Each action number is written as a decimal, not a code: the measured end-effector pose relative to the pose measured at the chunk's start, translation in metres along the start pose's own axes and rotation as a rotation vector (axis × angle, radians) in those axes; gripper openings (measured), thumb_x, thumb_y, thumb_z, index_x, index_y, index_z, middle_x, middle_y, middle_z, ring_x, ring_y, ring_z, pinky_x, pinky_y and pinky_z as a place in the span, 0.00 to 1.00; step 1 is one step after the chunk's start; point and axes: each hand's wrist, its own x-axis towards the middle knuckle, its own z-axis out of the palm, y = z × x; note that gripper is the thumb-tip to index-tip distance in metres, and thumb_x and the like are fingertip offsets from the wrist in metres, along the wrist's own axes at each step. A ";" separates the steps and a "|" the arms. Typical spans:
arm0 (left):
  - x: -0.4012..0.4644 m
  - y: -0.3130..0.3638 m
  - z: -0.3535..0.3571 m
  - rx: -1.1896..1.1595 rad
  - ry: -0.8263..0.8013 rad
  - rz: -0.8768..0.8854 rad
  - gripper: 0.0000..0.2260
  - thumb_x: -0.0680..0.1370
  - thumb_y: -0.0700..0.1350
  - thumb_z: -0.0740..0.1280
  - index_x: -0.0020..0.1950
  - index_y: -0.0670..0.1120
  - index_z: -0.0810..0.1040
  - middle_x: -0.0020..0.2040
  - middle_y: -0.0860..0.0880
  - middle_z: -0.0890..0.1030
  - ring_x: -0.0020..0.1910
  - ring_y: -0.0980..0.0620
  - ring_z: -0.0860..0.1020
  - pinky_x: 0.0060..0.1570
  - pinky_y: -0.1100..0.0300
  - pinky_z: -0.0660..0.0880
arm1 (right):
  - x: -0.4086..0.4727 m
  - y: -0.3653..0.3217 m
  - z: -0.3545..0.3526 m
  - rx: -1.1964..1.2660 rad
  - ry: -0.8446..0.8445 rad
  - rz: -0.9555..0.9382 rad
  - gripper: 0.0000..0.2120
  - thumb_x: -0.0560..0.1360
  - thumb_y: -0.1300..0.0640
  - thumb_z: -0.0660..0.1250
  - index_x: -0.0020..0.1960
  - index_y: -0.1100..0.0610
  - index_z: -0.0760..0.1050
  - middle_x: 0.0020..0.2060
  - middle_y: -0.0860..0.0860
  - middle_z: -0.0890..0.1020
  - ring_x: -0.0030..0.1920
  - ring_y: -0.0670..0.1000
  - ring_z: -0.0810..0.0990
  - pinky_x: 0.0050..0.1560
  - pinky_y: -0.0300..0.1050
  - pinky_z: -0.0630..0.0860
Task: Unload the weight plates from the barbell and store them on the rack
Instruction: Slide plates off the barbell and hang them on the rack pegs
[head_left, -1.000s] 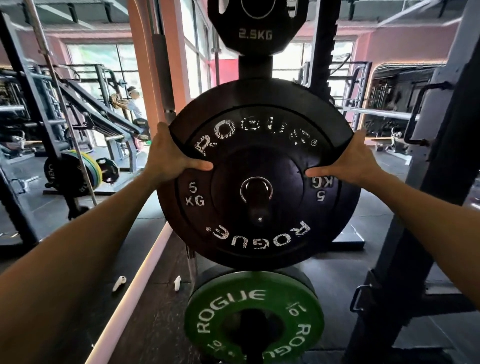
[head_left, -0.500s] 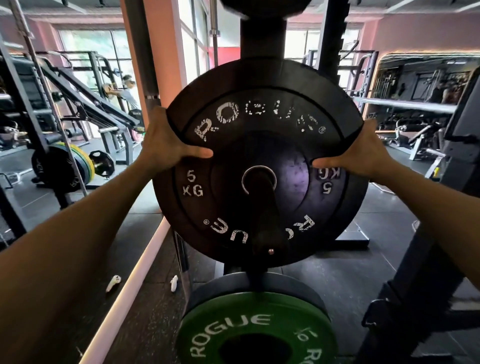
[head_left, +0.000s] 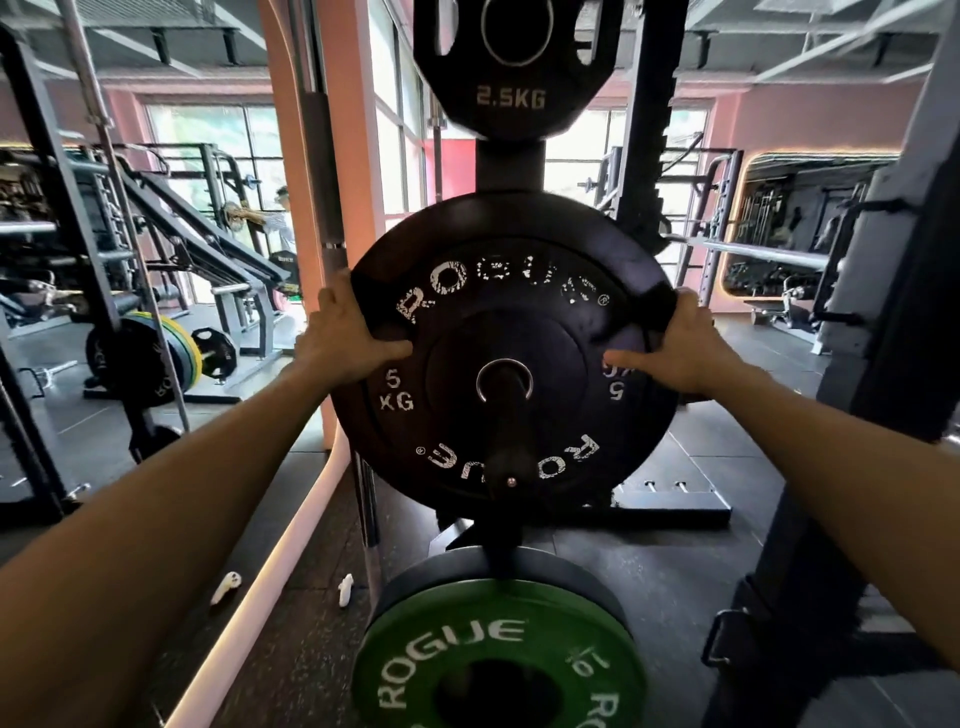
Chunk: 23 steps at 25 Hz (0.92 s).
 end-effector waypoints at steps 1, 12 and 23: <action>-0.010 0.003 -0.004 0.021 -0.036 -0.008 0.52 0.63 0.58 0.79 0.76 0.46 0.51 0.70 0.39 0.63 0.69 0.36 0.66 0.65 0.39 0.68 | -0.007 -0.001 -0.007 -0.004 -0.012 -0.027 0.54 0.58 0.37 0.78 0.72 0.61 0.56 0.67 0.62 0.67 0.68 0.62 0.67 0.66 0.60 0.69; -0.139 0.070 -0.063 0.079 -0.219 0.065 0.37 0.65 0.60 0.77 0.70 0.55 0.66 0.62 0.45 0.73 0.60 0.44 0.74 0.62 0.53 0.71 | -0.099 0.001 -0.082 -0.071 -0.242 -0.293 0.40 0.65 0.37 0.73 0.71 0.48 0.63 0.66 0.54 0.70 0.63 0.57 0.73 0.62 0.49 0.68; -0.268 0.150 -0.146 0.102 -0.195 0.005 0.37 0.63 0.70 0.72 0.68 0.57 0.69 0.71 0.50 0.70 0.66 0.49 0.71 0.64 0.53 0.67 | -0.189 -0.013 -0.154 0.001 -0.304 -0.398 0.43 0.64 0.37 0.74 0.73 0.47 0.59 0.69 0.53 0.68 0.66 0.57 0.71 0.66 0.57 0.69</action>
